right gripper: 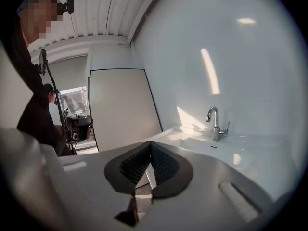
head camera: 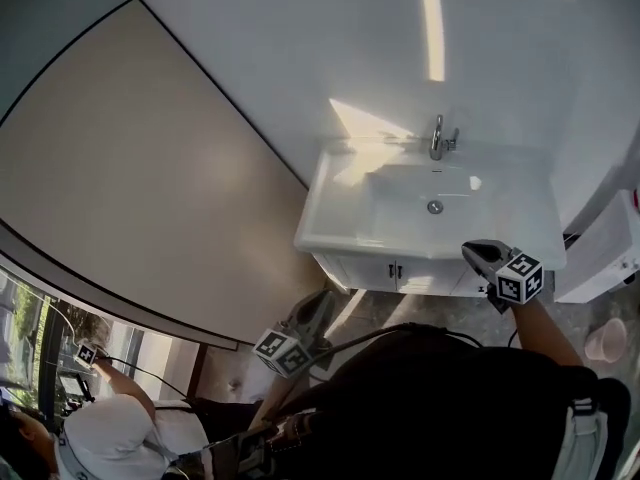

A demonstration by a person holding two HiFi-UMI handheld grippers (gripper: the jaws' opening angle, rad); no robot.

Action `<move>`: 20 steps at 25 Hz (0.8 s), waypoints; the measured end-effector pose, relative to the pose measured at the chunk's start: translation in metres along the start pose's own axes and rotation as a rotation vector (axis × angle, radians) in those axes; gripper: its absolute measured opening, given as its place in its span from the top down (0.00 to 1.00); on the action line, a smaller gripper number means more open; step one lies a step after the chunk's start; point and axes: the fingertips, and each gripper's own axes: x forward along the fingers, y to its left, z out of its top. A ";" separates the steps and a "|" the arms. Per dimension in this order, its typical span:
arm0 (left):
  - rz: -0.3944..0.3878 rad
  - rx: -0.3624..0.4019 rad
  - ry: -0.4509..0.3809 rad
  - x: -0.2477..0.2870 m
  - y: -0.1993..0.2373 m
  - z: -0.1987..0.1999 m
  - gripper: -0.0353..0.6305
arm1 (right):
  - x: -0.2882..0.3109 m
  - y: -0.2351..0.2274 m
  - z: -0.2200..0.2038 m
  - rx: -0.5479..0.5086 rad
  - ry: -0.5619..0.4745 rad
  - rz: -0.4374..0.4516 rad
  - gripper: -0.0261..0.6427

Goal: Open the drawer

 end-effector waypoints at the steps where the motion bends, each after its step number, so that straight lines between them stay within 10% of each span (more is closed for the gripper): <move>1: 0.005 0.000 -0.002 0.012 0.003 0.002 0.94 | 0.008 -0.011 0.005 -0.002 -0.003 0.013 0.96; 11: 0.065 0.031 -0.019 0.133 0.011 0.024 0.94 | 0.050 -0.116 0.054 -0.062 -0.006 0.137 0.96; 20: -0.009 0.070 0.065 0.209 0.046 0.019 0.94 | 0.060 -0.179 0.044 0.003 -0.025 0.063 0.96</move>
